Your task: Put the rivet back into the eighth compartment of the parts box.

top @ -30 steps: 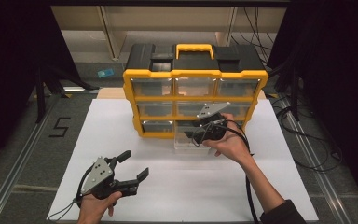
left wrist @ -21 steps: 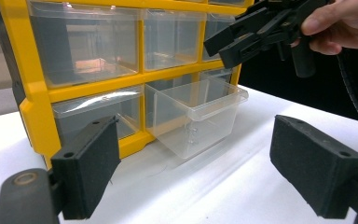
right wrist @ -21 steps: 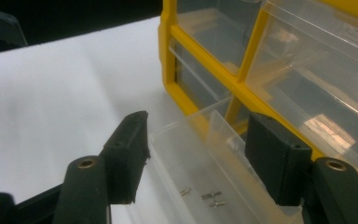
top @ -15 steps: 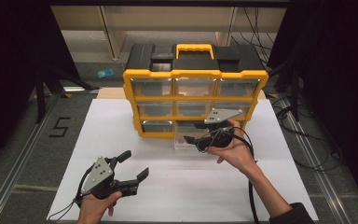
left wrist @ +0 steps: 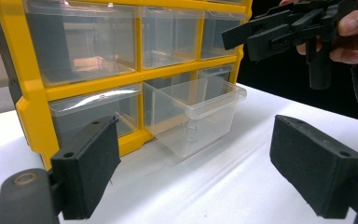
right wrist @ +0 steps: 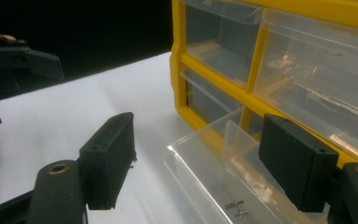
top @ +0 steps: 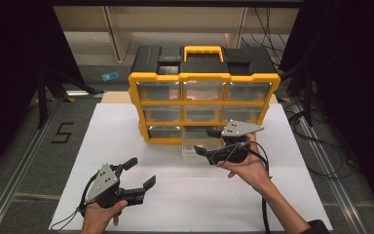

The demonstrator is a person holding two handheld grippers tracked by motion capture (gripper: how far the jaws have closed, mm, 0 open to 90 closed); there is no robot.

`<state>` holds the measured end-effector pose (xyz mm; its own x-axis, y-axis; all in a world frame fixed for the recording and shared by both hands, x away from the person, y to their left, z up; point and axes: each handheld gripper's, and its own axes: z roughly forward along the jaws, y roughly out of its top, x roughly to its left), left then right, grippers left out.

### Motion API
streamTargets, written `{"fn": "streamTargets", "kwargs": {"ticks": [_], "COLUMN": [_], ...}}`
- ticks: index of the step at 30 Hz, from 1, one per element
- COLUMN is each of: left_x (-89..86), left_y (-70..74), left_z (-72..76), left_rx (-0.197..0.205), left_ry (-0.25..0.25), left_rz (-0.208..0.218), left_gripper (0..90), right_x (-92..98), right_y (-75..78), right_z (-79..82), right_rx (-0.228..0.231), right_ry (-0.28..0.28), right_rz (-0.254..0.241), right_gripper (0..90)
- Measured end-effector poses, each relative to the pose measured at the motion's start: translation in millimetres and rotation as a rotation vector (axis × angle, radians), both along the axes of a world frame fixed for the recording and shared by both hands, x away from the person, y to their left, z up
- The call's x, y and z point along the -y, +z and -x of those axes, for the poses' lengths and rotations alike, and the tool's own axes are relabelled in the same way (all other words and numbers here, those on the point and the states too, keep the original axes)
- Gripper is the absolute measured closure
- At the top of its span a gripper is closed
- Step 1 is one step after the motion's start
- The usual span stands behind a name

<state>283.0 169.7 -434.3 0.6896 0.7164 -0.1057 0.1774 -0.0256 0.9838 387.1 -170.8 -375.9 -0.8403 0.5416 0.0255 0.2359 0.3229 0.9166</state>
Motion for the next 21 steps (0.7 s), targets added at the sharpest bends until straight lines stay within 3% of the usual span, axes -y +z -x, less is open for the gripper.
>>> {"fn": "streamTargets", "kwargs": {"ticks": [2, 13, 14, 16, 17, 20, 21], "left_x": [0.2, 0.9, 0.8, 0.8, 0.8, 0.7, 0.8], "left_y": [-0.2, -0.7, -0.7, -0.7, -0.6, -0.5, -0.5], "left_z": [-0.2, -0.4, -0.4, -0.4, -0.4, -0.3, -0.2], "left_rx": [-0.002, -0.007, -0.007, -0.006, -0.006, -0.005, -0.005], "left_ry": [-0.004, -0.012, -0.012, -0.012, -0.012, -0.011, -0.01], "left_rz": [-0.002, -0.007, -0.008, -0.007, -0.007, -0.006, -0.006], "left_gripper": [15.9, 15.9, 15.9, 15.9, 15.9, 15.8, 15.9], "right_x": [0.8, 7.5, 8.6, 11.6, 13.0, 18.0, 19.5], "right_y": [-0.1, -7.6, -7.5, -8.6, -9.3, -12.9, -13.7], "right_z": [1.8, 13.0, 14.9, 17.0, 18.9, 21.7, 23.8], "right_rx": [-0.013, 0.016, 0.001, 0.027, 0.01, 0.026, 0.005], "right_ry": [-0.005, -0.003, -0.003, -0.016, -0.016, -0.021, -0.023], "right_rz": [-0.009, -0.046, -0.046, -0.049, -0.053, -0.057, -0.061], "right_gripper": [25.9, 25.4, 25.4, 25.4, 25.4, 25.2, 25.0]}}
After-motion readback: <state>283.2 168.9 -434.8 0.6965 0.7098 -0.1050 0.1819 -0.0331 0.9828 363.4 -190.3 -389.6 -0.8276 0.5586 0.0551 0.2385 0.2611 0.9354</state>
